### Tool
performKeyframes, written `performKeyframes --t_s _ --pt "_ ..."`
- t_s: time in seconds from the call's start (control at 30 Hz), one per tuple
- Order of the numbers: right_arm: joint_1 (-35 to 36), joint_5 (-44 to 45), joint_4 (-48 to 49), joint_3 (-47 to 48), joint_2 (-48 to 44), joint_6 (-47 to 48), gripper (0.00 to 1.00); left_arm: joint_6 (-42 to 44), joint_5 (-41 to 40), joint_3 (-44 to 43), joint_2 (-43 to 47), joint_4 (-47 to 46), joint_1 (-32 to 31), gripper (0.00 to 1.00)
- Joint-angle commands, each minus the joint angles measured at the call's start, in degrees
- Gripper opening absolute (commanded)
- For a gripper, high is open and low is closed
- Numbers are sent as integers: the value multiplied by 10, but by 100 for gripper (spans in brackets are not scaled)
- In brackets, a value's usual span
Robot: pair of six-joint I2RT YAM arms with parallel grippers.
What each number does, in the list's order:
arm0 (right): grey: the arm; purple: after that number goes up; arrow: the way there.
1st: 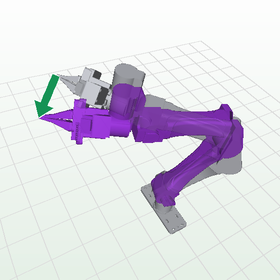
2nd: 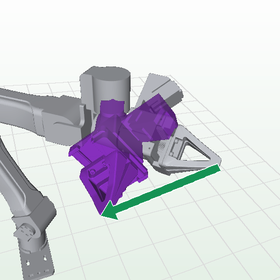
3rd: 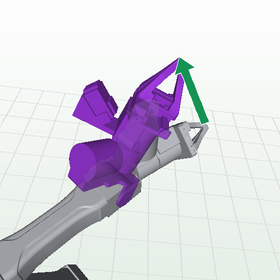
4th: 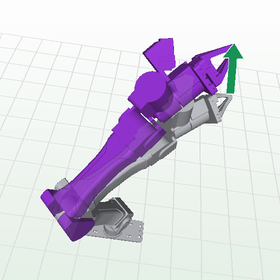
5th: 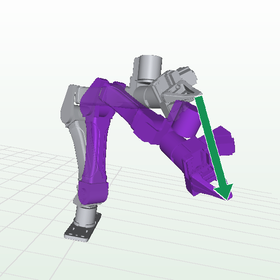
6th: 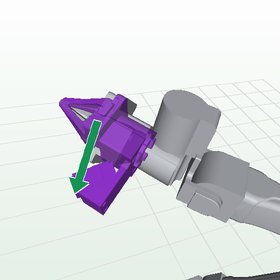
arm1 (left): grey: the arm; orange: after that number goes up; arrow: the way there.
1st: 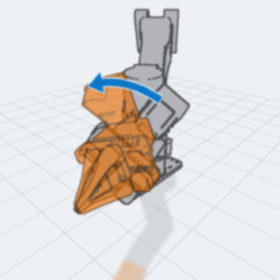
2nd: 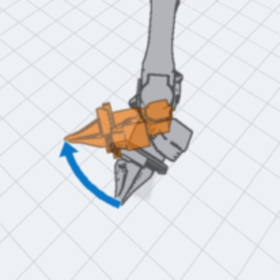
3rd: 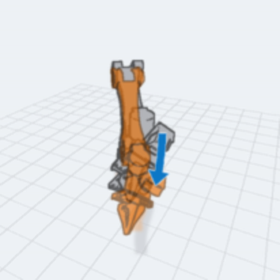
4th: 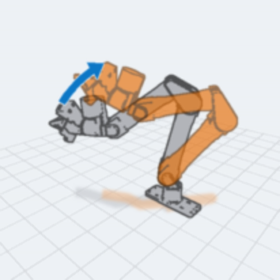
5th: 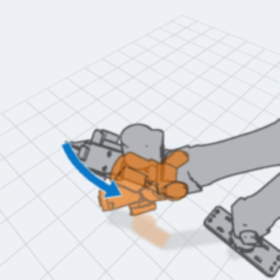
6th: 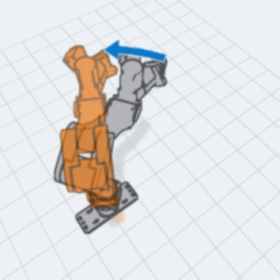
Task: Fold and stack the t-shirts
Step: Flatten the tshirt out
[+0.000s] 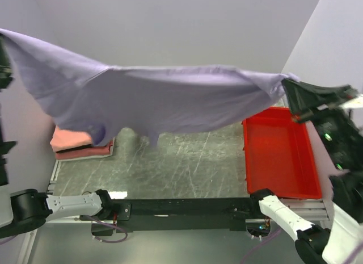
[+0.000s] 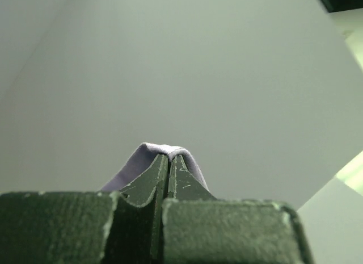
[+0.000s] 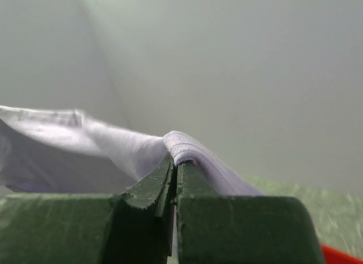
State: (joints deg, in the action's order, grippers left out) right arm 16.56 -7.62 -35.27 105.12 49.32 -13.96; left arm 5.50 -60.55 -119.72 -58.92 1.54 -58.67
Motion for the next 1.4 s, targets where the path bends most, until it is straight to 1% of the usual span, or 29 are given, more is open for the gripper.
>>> performKeyframes --t_s 0.0,0.13,0.23,0.3,0.37,0.4,0.43,0.47,0.5,0.53,0.57,0.6,0.63,0.67,0.7,0.77,0.8,0.83,0.87,0.9,0.93,0.97,1.0,1.03,1.1,1.17,1.23,1.27,1.37 --pt "1 -71 -15 53 -2 8 0 33 93 -75 -18 54 2 1" --pt "1 -91 -2 53 -15 -4 0 33 123 -91 -21 72 2 1" --pt "1 -82 20 21 -19 -11 0 68 103 -54 -21 29 2 1" --pt "1 -61 23 9 -12 -17 0 118 88 0 -23 -43 1 1" --pt "1 -36 21 -14 7 -20 0 170 40 39 -39 -116 2 1" --pt "1 -2 20 -24 15 -23 0 235 29 88 -46 -199 1 1" --pt "0 18 23 -48 31 -26 0 270 9 116 -54 -255 7 1" --pt "0 32 26 -62 39 -31 0 291 10 137 -77 -281 16 1" --pt "0 46 29 -75 59 -34 0 242 11 137 -93 -263 37 1" --pt "-1 75 34 -106 67 -38 0 171 44 124 -129 -144 123 1" --pt "-2 85 39 -124 77 -46 0 84 87 106 -148 -45 178 1" --pt "-5 95 53 -141 98 -49 0 -69 125 91 -167 20 235 1" --pt "-14 96 62 -178 110 -55 0 -111 165 104 -202 63 314 1" --pt "-22 90 71 -198 125 -62 0 -133 217 126 -218 52 337 1" --pt "-29 78 101 -220 159 -63 0 -159 233 182 -235 35 352 1" --pt "-59 47 128 -269 211 -66 0 -185 289 221 -303 0 392 1" --pt "-69 36 153 -277 273 -63 1 -227 316 211 -335 14 404 1" --pt "-79 23 160 -271 311 -63 6 -240 335 196 -407 28 427 1" --pt "-94 4 161 -253 349 -60 17 -255 336 178 -448 54 435 7" --pt "-100 -8 145 -231 424 -56 28 -268 334 118 -489 78 442 20" --pt "-104 -10 134 -173 457 -50 44 -269 334 79 -570 104 450 62" --pt "-105 2 99 -139 487 -42 58 -271 332 37 -609 166 451 85" --pt "-105 2 83 -109 531 -34 63 -273 330 -42 -642 189 452 99" --pt "-104 3 72 -66 545 -30 66 -275 328 -69 -684 209 452 100" --pt "-104 1 69 -52 552 -29 71 -279 330 -72 -691 204 452 99" --pt "-104 0 77 -66 541 -34 74 -284 332 20 -646 165 452 99" --pt "-104 -10 82 -93 523 -36 76 -292 328 83 -585 102 452 99" --pt "-102 -13 86 -105 516 -39 78 -297 326 131 -567 89 452 99" --pt "-98 -21 92 -148 489 -41 79 -326 325 186 -513 90 451 100"
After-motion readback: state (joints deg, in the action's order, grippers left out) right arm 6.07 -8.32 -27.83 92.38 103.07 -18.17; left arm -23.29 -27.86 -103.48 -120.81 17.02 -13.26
